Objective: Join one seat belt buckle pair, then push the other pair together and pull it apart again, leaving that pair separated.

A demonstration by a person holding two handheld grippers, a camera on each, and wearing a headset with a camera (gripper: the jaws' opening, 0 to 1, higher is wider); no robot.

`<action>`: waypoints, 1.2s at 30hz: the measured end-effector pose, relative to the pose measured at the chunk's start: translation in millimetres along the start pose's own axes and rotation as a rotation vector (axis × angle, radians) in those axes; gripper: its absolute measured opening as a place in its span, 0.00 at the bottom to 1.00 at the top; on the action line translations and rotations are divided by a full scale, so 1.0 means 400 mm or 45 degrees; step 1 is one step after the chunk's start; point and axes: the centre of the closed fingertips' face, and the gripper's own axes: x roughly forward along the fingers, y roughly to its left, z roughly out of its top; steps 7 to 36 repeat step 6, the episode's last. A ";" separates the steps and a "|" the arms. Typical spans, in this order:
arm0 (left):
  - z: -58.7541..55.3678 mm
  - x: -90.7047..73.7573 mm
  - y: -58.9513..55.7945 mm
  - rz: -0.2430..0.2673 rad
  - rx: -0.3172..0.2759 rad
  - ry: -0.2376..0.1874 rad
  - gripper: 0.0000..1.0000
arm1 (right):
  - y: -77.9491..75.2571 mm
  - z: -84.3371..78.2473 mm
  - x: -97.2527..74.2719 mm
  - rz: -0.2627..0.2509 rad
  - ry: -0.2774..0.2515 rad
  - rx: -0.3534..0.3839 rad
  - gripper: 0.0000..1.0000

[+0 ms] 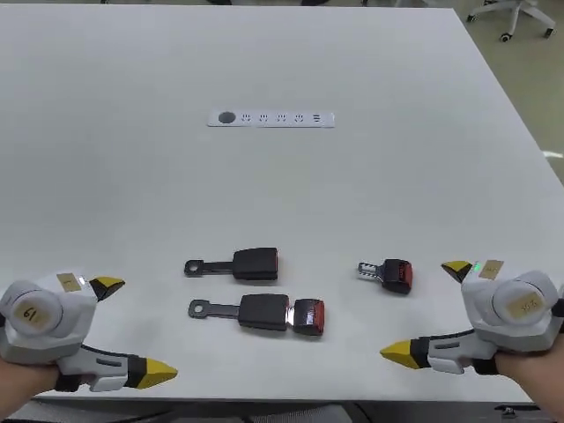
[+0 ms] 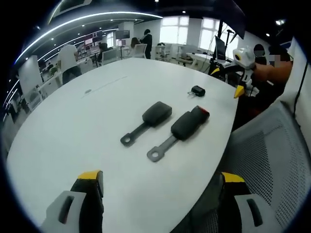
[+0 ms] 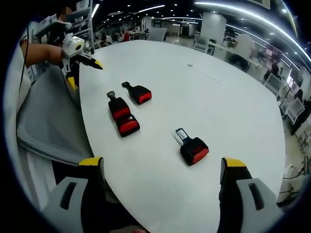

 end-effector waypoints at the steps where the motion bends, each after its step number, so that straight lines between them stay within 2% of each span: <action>1: 0.000 -0.001 -0.004 -0.003 0.001 0.000 1.00 | 0.003 0.000 -0.001 0.003 0.000 0.010 0.99; 6: -0.002 -0.001 -0.014 -0.015 0.003 -0.001 1.00 | 0.018 -0.005 -0.003 0.012 0.008 0.018 0.99; 36: -0.002 -0.001 -0.014 -0.015 0.003 -0.001 1.00 | 0.018 -0.005 -0.003 0.012 0.008 0.018 0.99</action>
